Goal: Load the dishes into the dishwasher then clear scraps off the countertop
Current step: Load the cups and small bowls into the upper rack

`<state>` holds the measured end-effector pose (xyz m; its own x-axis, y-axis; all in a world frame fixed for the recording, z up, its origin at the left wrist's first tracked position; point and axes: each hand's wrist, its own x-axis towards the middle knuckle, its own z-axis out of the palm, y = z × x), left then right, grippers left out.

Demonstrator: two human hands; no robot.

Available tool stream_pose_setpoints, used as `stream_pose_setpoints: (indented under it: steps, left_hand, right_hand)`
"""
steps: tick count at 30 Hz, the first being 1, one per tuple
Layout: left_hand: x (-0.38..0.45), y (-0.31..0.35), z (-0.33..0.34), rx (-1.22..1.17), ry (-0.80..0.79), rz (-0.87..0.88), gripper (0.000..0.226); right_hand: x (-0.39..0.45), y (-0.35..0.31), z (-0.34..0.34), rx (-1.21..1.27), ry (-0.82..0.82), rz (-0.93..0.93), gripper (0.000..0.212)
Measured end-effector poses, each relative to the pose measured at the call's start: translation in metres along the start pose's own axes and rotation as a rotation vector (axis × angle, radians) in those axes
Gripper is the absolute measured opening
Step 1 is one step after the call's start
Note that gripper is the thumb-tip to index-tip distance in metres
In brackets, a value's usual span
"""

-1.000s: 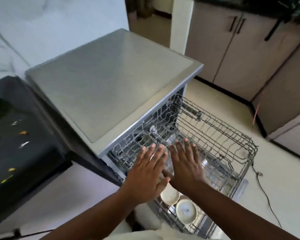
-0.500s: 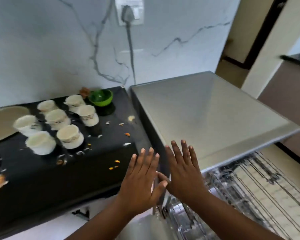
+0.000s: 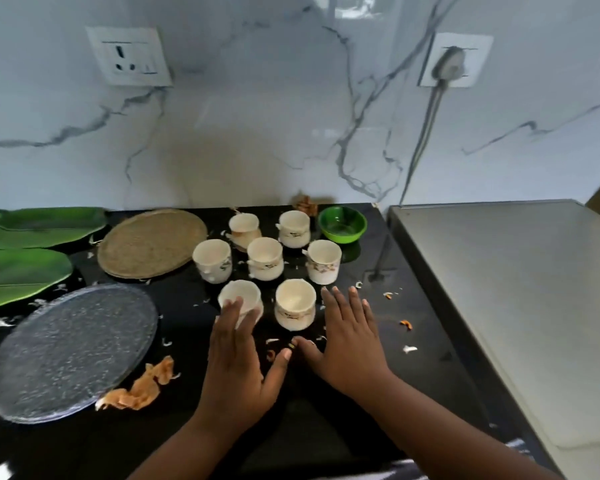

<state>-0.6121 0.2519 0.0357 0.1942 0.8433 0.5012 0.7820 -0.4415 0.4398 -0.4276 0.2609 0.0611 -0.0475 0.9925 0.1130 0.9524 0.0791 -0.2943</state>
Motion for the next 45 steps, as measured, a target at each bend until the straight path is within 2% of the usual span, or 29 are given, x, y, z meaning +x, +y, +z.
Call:
stream_pose_setpoints:
  steps: [2,4,8,12,16,22,29,39,42,45]
  left_hand:
    - [0.006,-0.016,-0.003,0.005,0.056,-0.100,0.082]
    - [0.012,-0.027,-0.002,-0.037,0.072,-0.253,0.094]
    - [0.027,-0.035,-0.003,-0.135,0.026,-0.507,0.099]
    - [0.039,-0.039,0.003,-0.216,-0.005,-0.579,0.099]
    - [0.049,-0.042,0.009,-0.227,-0.024,-0.602,0.082]
    - [0.053,-0.032,0.011,-0.353,0.080,-0.465,0.070]
    - [0.072,0.045,0.022,-0.623,0.087,-0.236,0.075]
    - [0.059,0.218,0.073,-0.931,-0.106,0.073,0.066]
    - [0.040,0.278,0.093,-1.027,-0.214,0.116,0.073]
    - [0.015,0.338,0.115,-1.045,-0.317,0.236,0.070]
  right_hand:
    - [0.015,-0.010,0.006,0.138,-0.070,0.078,0.097]
    - [0.027,-0.019,0.013,0.289,-0.063,0.160,0.101]
    - [0.042,-0.030,0.013,0.520,-0.019,0.286,0.082]
    - [0.046,-0.028,0.017,0.592,-0.024,0.299,0.071]
    - [0.047,-0.027,0.020,0.647,-0.032,0.301,0.068]
    - [0.040,-0.015,0.004,0.775,0.015,0.281,0.066]
    - [-0.008,0.029,-0.052,0.902,0.253,0.320,0.070]
    - [-0.144,0.136,-0.141,0.954,0.618,0.473,0.069]
    - [-0.194,0.173,-0.159,0.947,0.706,0.525,0.069]
    - [-0.250,0.210,-0.176,0.916,0.768,0.566,0.067]
